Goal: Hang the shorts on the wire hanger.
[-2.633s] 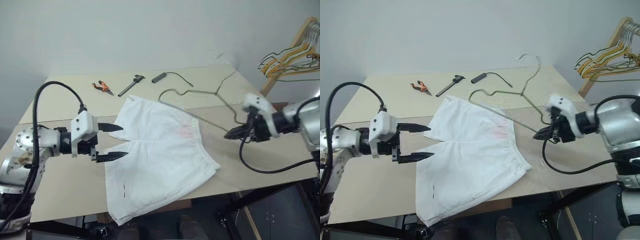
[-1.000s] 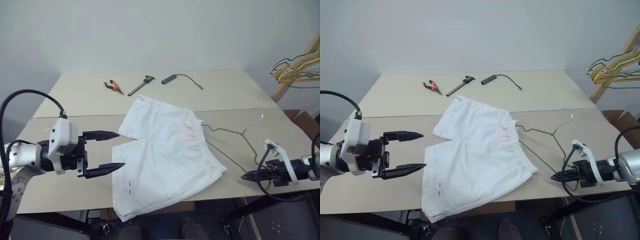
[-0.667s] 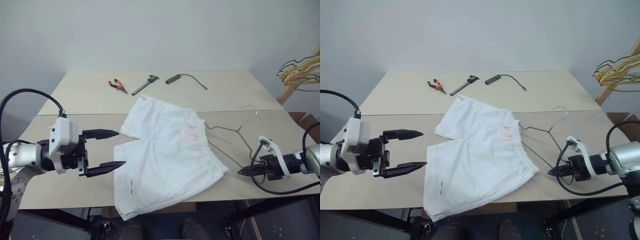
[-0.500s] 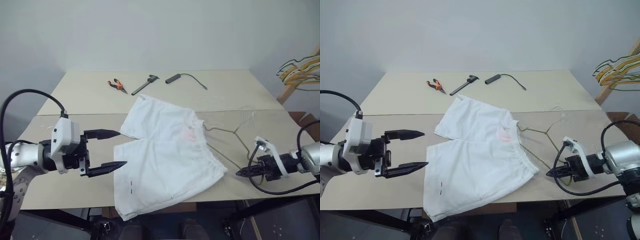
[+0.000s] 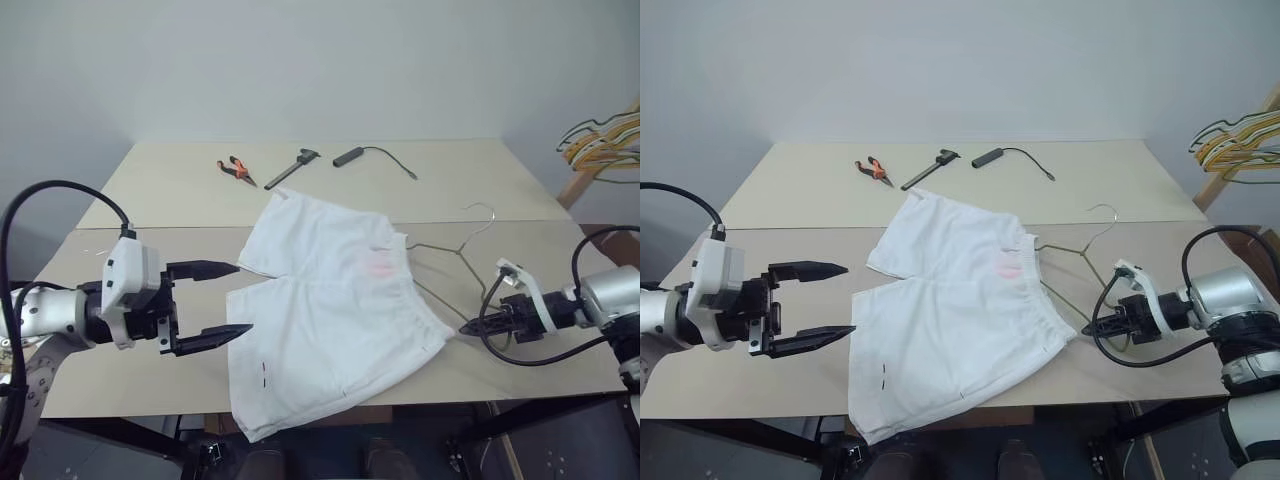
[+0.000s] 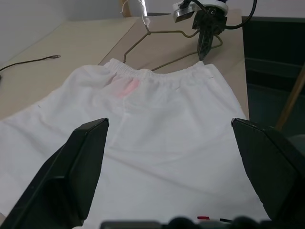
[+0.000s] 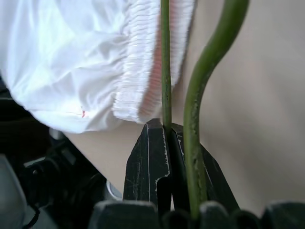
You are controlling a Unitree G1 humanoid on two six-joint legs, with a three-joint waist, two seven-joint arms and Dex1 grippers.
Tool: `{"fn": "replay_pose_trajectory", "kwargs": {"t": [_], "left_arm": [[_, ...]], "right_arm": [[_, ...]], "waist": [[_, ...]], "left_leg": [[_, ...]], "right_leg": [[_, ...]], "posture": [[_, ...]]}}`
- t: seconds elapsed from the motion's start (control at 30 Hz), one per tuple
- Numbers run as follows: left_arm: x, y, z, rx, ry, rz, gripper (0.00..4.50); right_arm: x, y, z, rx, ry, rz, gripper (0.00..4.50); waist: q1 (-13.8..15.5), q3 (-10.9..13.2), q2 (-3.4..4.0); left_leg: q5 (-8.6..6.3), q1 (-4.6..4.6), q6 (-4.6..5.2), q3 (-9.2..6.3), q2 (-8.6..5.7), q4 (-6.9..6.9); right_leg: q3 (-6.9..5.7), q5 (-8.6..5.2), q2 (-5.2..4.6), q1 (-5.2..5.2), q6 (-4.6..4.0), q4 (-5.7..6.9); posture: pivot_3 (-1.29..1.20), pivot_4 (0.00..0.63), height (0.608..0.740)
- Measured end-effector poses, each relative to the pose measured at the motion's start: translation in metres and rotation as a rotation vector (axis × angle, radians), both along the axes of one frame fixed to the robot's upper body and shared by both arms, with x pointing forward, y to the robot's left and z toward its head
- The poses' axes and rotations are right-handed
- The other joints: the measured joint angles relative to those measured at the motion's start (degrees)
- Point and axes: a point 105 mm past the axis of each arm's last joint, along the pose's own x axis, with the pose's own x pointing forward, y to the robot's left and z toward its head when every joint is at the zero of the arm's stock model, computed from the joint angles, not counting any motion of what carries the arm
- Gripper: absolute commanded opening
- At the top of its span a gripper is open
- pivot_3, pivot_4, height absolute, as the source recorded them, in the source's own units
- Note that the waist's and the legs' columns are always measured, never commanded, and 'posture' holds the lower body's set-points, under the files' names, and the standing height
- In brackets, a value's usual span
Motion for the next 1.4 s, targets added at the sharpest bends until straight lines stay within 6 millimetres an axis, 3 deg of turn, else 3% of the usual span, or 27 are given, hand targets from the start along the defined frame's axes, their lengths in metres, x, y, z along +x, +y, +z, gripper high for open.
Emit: {"fn": "replay_pose_trajectory", "kwargs": {"t": [0.17,0.4,0.53,0.73,1.1,1.23,1.4], "left_arm": [[-0.003,0.001,-0.005,0.004,0.017,0.007,4.48],[-0.004,0.003,0.001,0.008,-0.013,0.018,4.48],[-0.003,-0.001,0.002,0.009,-0.028,-0.005,4.48],[0.0,-0.002,0.003,0.007,-0.029,-0.016,4.48],[-0.001,-0.001,0.001,0.009,-0.019,-0.015,4.48],[-0.002,-0.002,0.0,0.009,-0.016,-0.018,4.48],[-0.002,-0.002,0.001,0.01,-0.018,-0.022,4.48]], "right_arm": [[0.005,-0.005,0.001,-0.008,0.034,-0.029,0.0],[-0.014,-0.006,0.012,-0.002,0.052,0.053,0.0],[-0.004,-0.002,0.004,0.026,0.069,0.004,0.0],[0.022,-0.003,0.014,0.036,0.021,-0.099,0.0],[0.014,0.003,0.017,0.024,0.032,0.003,0.0],[0.023,0.004,0.0,-0.047,0.072,-0.002,0.0],[0.034,0.014,-0.002,-0.061,0.049,0.032,0.0]], "waist": [[0.1,0.0,0.01],[0.6,0.0,0.02],[-0.1,0.0,0.02],[-0.1,-0.1,0.04],[0.1,-0.1,0.04],[-0.6,-0.1,0.05],[-0.6,-0.1,0.06]], "left_leg": [[0.01,0.02,-0.01,0.01,0.0,0.0],[0.01,-0.04,-0.02,0.01,-0.01,-0.07],[0.05,0.03,-0.08,0.06,-0.01,-0.07],[0.05,-0.04,-0.08,0.06,-0.03,-0.1],[0.05,-0.16,-0.08,0.05,-0.01,-0.16],[0.1,-0.06,-0.17,0.11,-0.01,-0.16],[0.11,-0.12,-0.19,0.07,-0.02,-0.18]], "right_leg": [[0.0,0.02,0.01,0.0,-0.02,0.02],[-0.05,0.01,-0.03,-0.08,-0.03,-0.01],[-0.01,0.04,0.01,-0.05,-0.07,0.03],[-0.01,0.04,0.02,-0.11,-0.08,0.0],[-0.02,0.05,0.02,-0.28,-0.09,0.06],[0.0,0.1,0.05,-0.27,-0.15,0.1],[0.0,0.1,0.04,-0.29,-0.15,0.1]], "posture": [[0.12,0.024,0.74],[0.1,0.021,0.74],[0.09,0.017,0.74],[0.1,0.016,0.74],[0.1,0.016,0.74],[0.1,0.013,0.74],[0.12,0.009,0.74]]}}
